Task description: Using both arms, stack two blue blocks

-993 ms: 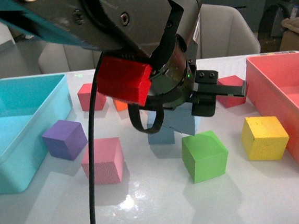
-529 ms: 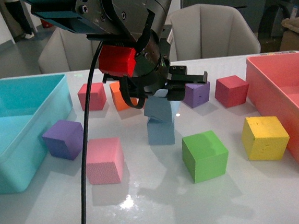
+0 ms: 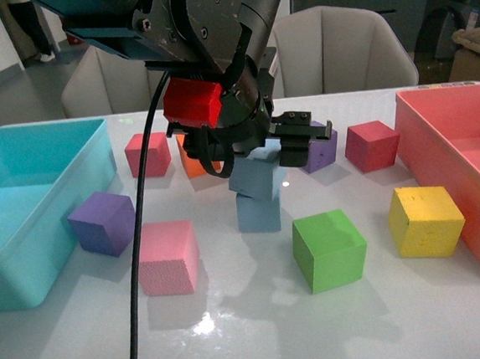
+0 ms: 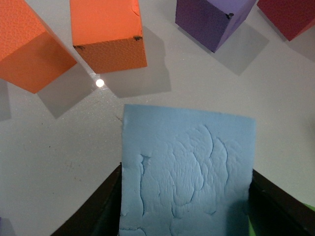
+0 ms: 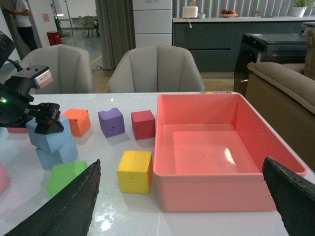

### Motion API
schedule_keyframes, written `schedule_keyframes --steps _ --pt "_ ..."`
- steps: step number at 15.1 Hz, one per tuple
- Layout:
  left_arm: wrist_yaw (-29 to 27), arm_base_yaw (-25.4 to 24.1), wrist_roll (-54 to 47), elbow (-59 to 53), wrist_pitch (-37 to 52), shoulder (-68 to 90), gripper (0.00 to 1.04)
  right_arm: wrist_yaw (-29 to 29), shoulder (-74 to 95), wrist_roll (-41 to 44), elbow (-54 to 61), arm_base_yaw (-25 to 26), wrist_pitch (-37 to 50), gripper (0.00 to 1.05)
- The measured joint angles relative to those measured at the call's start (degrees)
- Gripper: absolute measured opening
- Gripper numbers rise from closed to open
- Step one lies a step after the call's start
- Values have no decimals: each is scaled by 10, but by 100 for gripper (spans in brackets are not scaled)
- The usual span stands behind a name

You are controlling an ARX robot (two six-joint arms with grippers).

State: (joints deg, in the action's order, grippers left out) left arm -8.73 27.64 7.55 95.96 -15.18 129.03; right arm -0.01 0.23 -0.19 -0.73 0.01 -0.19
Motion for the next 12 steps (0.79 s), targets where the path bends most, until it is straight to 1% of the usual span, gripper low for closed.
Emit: schedule_keyframes --steps 2,3,4,8,11,12 --pt "0 -1 1 0 1 0 92 0 0 0 0 0 0 98" --pt "2 -1 2 0 4 0 100 0 0 0 0 0 0 98" --pt "2 -1 3 0 9 0 97 0 0 0 0 0 0 98" --pt "4 -1 15 0 32 -17 98 0 0 0 0 0 0 98" --pt "15 9 27 -50 95 -99 98 0 0 0 0 0 0 98" --pt "16 20 25 -96 149 -148 98 0 0 0 0 0 0 98"
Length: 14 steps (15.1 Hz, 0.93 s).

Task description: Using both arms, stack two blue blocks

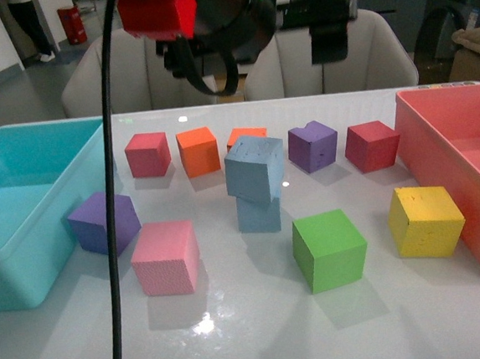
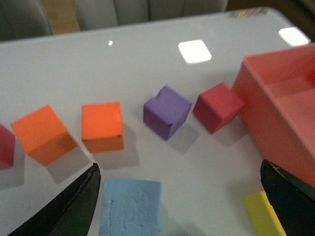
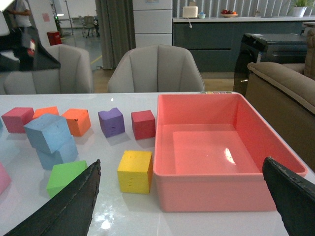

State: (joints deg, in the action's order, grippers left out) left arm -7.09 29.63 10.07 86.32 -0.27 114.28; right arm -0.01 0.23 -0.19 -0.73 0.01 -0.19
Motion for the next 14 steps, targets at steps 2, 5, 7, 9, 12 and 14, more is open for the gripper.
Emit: schedule_keyframes --steps 2,5,7,9,12,14 --pt "-8 25 -33 -115 112 -109 98 0 0 0 0 0 0 98" --pt "-27 49 -76 -292 198 -282 98 0 0 0 0 0 0 98" --pt "-130 59 -92 -420 287 -384 88 0 0 0 0 0 0 98" --pt "-230 12 -94 -575 289 -550 63 0 0 0 0 0 -1 98" --pt "-153 -75 -95 -726 239 -761 25 0 0 0 0 0 0 98" --pt "-78 -150 -96 -778 217 -837 2 0 0 0 0 0 0 98"
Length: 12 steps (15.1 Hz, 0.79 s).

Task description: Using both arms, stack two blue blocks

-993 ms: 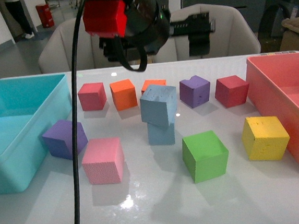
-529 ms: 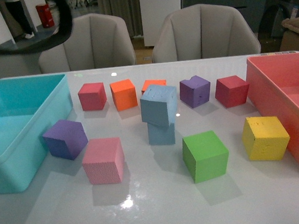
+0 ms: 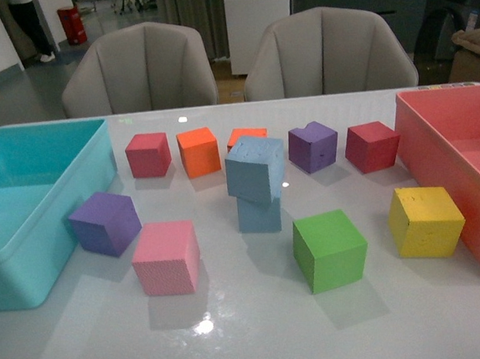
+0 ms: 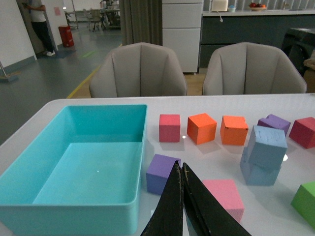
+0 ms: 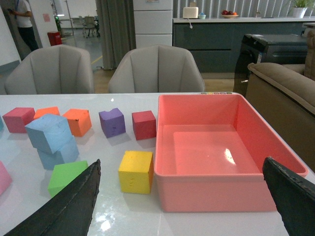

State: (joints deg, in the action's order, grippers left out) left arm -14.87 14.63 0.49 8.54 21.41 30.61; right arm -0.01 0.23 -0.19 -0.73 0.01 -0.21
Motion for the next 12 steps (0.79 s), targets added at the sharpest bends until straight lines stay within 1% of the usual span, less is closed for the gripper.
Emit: schedule_keyframes --steps 2,7,8,9,12 --pt "31 -31 0 -18 -12 -33 2 0 0 0 0 0 0 98" --pt "87 -84 0 -49 -49 -99 2 0 0 0 0 0 0 98" --pt "133 -125 -1 -54 -59 -116 2 0 0 0 0 0 0 98" --pt "143 -145 -1 -55 -64 -123 2 0 0 0 0 0 0 98" --pt "141 -150 -1 -57 -70 -136 2 0 0 0 0 0 0 98"
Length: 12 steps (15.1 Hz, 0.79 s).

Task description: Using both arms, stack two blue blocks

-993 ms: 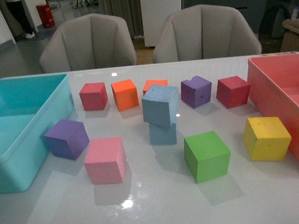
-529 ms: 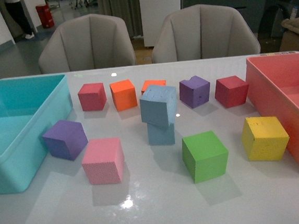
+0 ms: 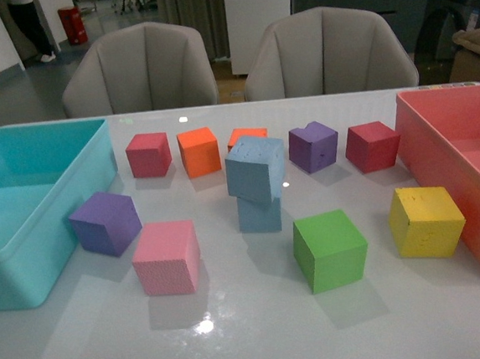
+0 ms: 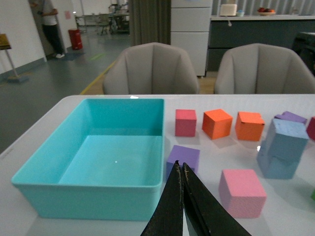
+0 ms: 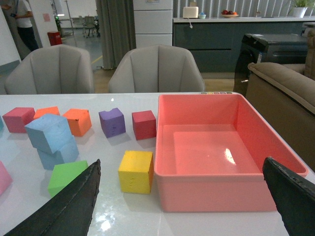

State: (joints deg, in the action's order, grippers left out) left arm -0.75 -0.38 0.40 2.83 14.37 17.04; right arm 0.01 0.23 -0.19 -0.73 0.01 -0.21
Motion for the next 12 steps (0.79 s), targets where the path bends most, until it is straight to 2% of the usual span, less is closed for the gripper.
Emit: schedule_keyframes --steps 7,9,10,12 --pt "7 5 0 -17 4 -24 2 0 0 0 0 0 0 98" --pt "7 4 0 -22 -28 -55 2 0 0 0 0 0 0 98" --pt "9 4 0 -22 -131 -127 2 0 0 0 0 0 0 98" --pt "7 4 0 -22 -145 -166 2 0 0 0 0 0 0 98"
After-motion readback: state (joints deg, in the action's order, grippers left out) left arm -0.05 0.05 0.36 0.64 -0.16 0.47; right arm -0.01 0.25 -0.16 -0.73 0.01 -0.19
